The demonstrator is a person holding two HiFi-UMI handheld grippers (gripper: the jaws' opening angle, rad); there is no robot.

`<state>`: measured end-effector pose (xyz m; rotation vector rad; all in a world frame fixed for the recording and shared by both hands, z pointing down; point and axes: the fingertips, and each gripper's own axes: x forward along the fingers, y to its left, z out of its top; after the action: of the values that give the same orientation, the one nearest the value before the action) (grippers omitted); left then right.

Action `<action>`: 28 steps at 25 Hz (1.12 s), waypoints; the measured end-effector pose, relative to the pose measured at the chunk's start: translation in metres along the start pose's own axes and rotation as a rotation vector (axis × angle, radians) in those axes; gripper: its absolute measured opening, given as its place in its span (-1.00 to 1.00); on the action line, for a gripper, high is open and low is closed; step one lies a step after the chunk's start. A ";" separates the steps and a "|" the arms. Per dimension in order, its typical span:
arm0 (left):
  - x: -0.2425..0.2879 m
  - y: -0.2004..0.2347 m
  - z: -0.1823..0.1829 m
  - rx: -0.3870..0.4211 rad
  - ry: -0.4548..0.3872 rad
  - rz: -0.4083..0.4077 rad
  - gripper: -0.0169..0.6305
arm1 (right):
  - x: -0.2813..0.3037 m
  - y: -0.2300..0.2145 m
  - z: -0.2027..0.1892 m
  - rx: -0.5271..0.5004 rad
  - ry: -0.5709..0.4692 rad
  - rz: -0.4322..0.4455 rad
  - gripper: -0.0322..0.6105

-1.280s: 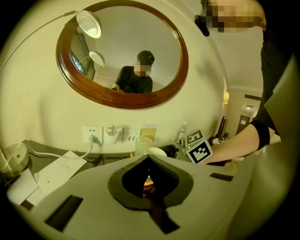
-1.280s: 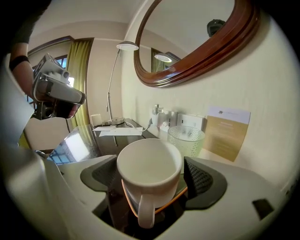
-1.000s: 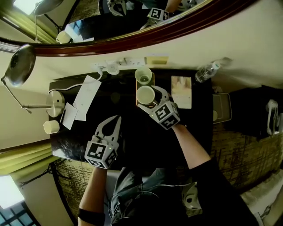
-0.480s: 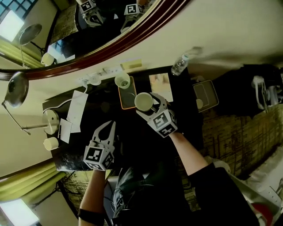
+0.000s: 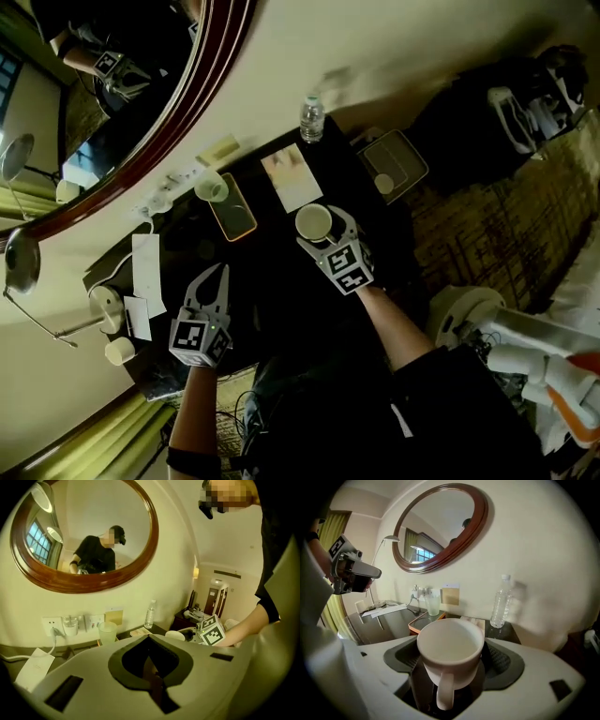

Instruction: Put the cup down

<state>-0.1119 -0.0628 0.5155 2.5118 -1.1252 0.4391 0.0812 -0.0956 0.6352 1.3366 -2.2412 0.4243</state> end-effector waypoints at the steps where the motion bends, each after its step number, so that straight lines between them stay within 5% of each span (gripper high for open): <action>1: 0.000 -0.001 -0.001 0.007 0.007 -0.007 -0.95 | -0.002 -0.003 -0.007 0.017 0.004 -0.023 0.40; 12: -0.004 -0.018 0.015 0.026 0.029 -0.060 -0.95 | -0.012 -0.009 -0.051 0.092 0.033 -0.174 0.42; 28: -0.007 -0.043 0.023 0.020 0.008 -0.068 -0.95 | -0.036 -0.006 -0.046 0.042 0.069 -0.120 0.53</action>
<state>-0.0806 -0.0419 0.4840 2.5545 -1.0336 0.4443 0.1126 -0.0495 0.6541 1.4469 -2.0944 0.4697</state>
